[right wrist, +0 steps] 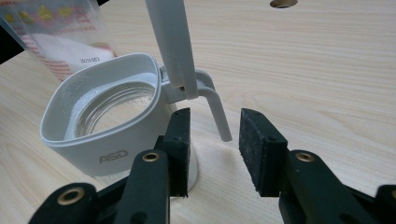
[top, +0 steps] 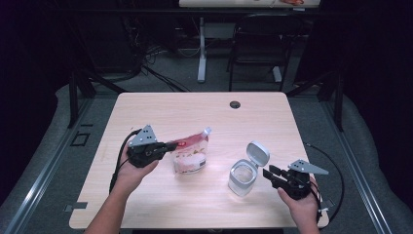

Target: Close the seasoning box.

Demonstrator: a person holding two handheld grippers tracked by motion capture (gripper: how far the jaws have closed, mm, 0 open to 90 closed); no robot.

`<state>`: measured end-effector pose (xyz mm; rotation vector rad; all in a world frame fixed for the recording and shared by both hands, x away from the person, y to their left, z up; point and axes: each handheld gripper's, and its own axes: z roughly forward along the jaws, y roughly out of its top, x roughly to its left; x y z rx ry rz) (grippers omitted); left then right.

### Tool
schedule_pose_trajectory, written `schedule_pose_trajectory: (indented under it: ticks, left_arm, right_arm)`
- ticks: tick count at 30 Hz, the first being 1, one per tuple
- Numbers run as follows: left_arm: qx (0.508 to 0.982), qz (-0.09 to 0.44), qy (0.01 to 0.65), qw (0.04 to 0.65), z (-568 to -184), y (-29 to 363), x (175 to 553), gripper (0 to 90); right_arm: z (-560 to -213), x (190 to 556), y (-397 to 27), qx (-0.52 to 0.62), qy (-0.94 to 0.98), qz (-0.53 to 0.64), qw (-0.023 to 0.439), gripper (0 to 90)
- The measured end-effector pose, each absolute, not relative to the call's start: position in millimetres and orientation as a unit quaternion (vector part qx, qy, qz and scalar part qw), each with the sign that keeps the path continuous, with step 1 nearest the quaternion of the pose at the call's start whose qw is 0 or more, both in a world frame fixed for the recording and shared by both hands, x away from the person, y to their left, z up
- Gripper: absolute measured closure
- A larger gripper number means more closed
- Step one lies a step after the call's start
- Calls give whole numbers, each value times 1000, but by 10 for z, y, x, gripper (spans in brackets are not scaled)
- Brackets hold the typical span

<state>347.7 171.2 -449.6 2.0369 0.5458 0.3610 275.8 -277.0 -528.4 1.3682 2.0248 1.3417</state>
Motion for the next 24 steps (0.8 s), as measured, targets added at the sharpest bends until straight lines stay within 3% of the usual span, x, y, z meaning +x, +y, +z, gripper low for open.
schedule_pose_trajectory:
  ticks: [24]
  left_arm:
    - [846,110,174,492,-4450,1471,3272,900]
  right_arm:
    - [-5271,2745,-2796,485,709,480,177,642]
